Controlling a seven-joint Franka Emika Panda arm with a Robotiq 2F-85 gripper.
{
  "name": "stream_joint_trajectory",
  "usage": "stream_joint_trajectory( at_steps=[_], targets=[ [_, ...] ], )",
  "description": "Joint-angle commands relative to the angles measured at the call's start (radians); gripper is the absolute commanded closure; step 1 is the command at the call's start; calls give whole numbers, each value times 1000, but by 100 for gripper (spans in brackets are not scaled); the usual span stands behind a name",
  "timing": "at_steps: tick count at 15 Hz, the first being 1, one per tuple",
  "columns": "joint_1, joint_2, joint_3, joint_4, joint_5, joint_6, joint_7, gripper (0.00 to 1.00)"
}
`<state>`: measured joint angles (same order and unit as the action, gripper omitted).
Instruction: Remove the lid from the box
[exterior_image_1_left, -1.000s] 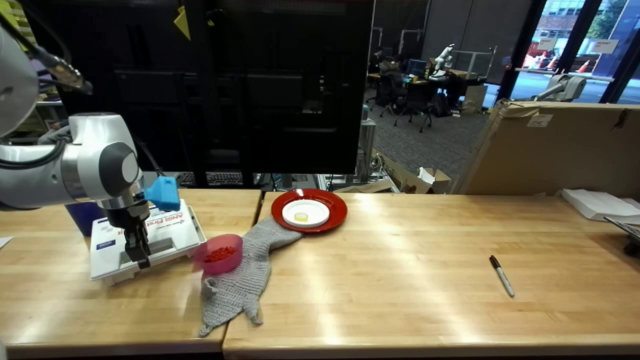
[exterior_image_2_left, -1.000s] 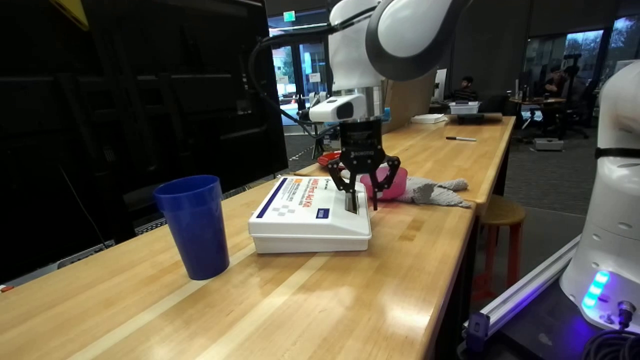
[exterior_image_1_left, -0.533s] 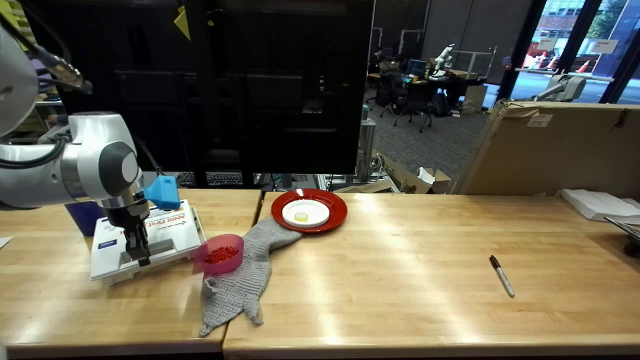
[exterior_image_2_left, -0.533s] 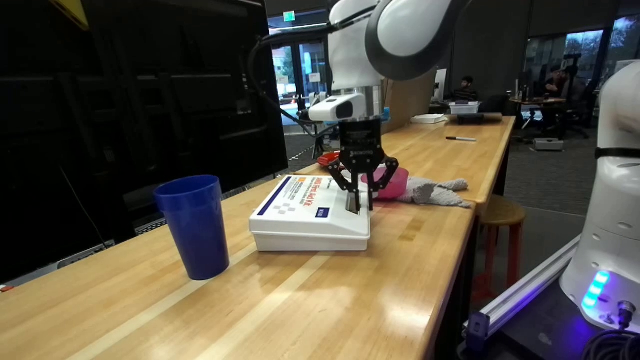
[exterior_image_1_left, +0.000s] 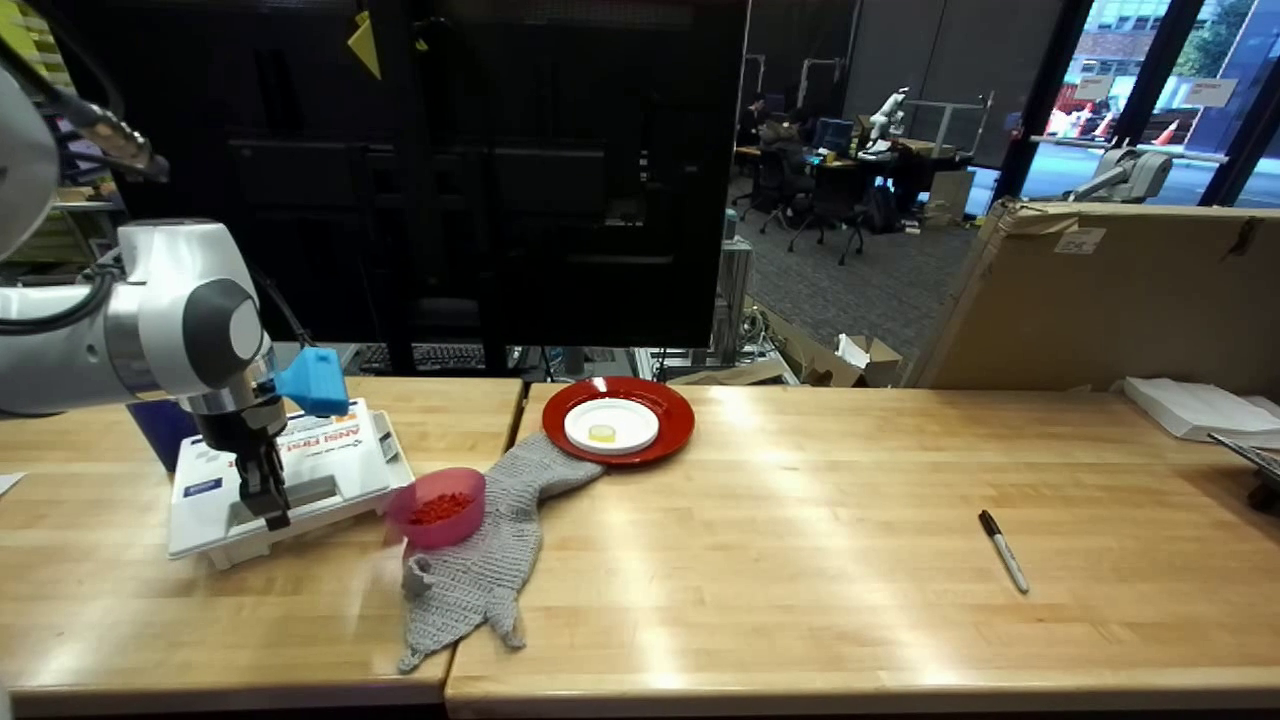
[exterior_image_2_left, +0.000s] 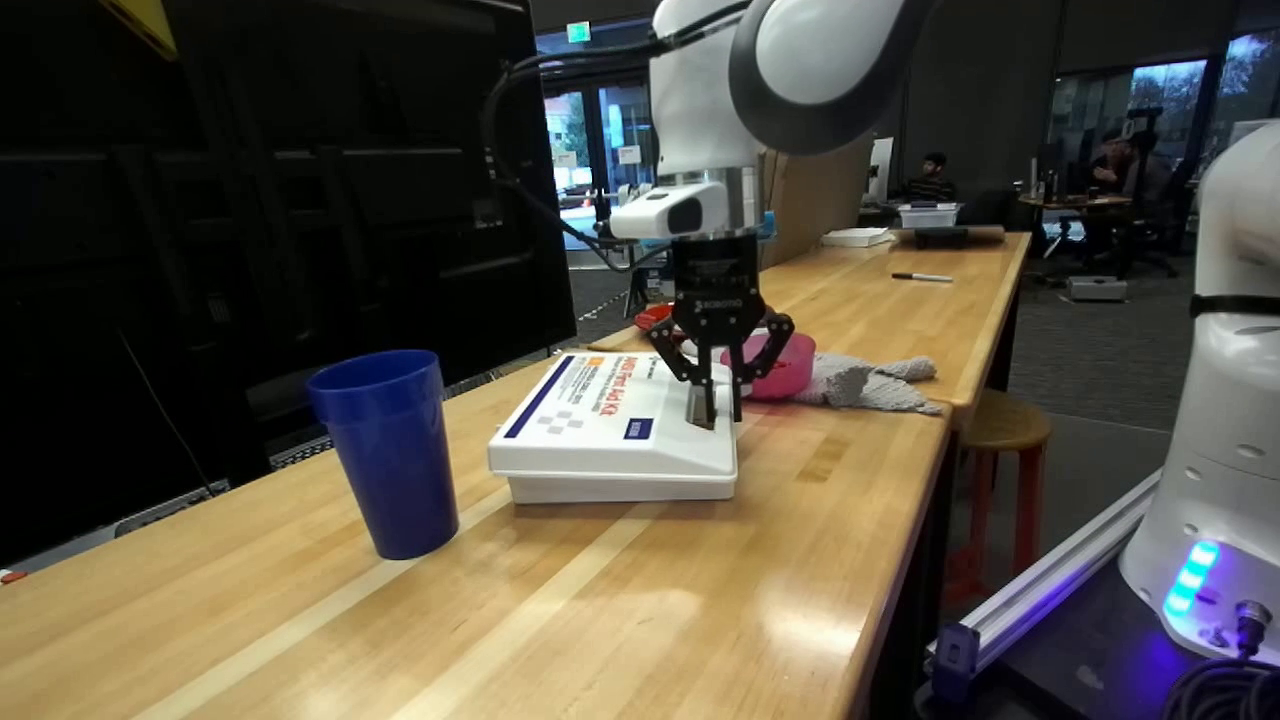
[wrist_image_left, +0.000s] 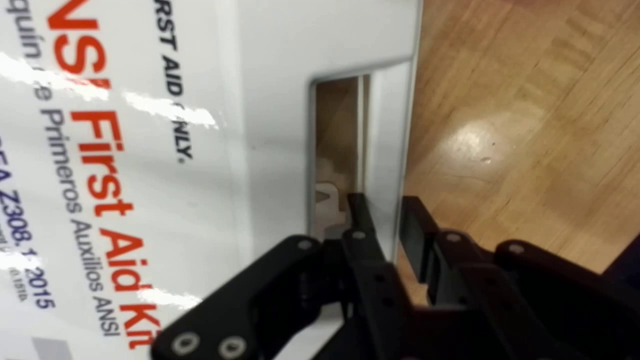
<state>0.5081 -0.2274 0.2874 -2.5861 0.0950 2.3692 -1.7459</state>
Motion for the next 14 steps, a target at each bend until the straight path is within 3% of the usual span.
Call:
stream_joint_trajectory(
  at_steps=[1,14],
  targets=[
    [12,-33,29,16,-2,-21,-2,95],
    [1,-25,48,32,-25,-53,8,95]
  ],
)
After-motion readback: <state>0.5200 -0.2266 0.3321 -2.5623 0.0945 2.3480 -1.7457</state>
